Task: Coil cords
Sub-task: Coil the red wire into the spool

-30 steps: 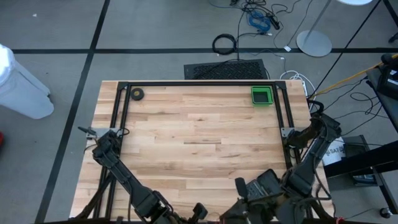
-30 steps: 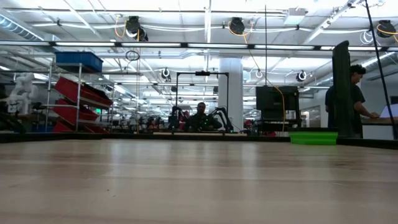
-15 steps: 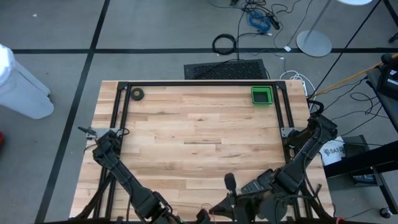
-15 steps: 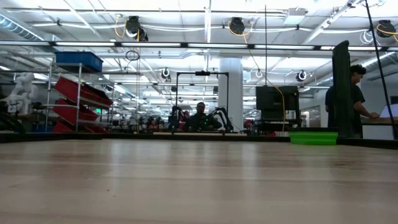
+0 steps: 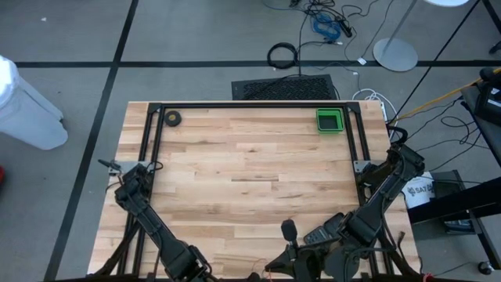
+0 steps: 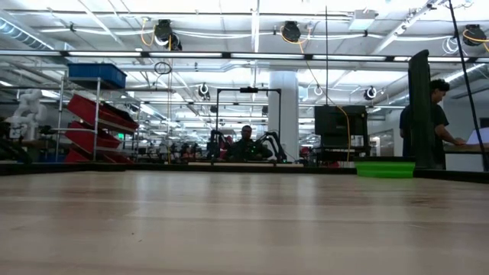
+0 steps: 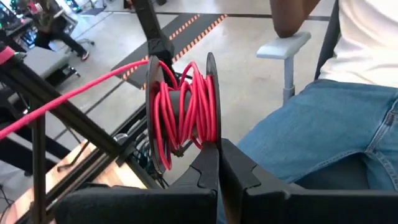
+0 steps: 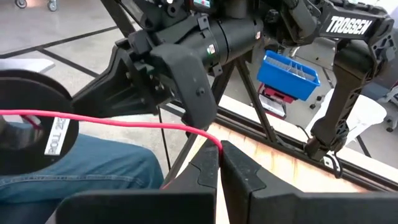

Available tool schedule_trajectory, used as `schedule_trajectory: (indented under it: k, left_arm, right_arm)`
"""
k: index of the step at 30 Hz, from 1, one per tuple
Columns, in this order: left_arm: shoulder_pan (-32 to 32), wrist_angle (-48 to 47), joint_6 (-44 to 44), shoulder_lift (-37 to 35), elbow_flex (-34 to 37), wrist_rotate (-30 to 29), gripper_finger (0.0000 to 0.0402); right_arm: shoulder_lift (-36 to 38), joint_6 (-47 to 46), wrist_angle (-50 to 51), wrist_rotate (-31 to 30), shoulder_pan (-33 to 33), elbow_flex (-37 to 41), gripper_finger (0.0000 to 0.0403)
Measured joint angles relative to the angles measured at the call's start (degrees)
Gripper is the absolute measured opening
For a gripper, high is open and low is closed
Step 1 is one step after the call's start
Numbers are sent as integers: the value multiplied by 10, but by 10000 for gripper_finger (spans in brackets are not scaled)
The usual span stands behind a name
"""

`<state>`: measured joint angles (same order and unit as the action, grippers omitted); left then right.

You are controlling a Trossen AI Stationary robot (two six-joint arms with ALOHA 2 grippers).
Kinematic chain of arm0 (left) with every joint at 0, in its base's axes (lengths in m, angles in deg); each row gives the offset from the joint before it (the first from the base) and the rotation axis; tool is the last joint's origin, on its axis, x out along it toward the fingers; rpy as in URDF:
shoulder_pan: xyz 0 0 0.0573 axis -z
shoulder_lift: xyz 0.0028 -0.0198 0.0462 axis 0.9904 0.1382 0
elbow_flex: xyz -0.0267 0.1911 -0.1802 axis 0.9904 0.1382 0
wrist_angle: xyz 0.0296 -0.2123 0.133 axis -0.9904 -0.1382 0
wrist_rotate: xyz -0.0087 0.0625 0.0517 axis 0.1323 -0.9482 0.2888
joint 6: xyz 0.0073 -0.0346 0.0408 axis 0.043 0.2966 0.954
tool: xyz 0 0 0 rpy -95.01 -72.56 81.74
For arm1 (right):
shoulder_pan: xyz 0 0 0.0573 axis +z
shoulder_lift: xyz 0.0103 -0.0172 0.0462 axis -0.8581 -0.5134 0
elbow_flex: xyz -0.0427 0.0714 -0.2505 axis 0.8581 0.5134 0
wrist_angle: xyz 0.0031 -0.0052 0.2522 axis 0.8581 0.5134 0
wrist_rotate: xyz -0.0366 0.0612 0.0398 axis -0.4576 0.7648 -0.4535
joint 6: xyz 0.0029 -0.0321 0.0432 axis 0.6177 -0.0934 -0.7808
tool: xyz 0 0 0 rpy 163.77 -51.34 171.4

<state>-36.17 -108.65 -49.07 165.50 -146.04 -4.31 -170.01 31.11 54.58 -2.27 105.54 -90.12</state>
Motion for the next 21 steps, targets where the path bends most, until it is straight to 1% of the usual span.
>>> schedule_trajectory:
  k: [3, 6, 12, 16, 21]
  left_arm:
    - [4, 0, 10, 0, 0, -1, 2]
    - [7, 2, 20, 0, 0, -1, 2]
    - [10, 29, 31, 0, 0, -1, 2]
    - [9, 36, 42, 0, 0, -1, 2]
    - [11, 36, 43, 0, 0, 0, 2]
  right_arm:
    - [0, 0, 2, 0, 1, 0, 4]
    - [0, 1, 12, 0, 5, 0, 21]
    - [0, -33, 81, -1, -3, 0, 54]
    - [0, -47, 87, 0, -11, 0, 64]
    - [0, -36, 89, 2, -7, 0, 73]
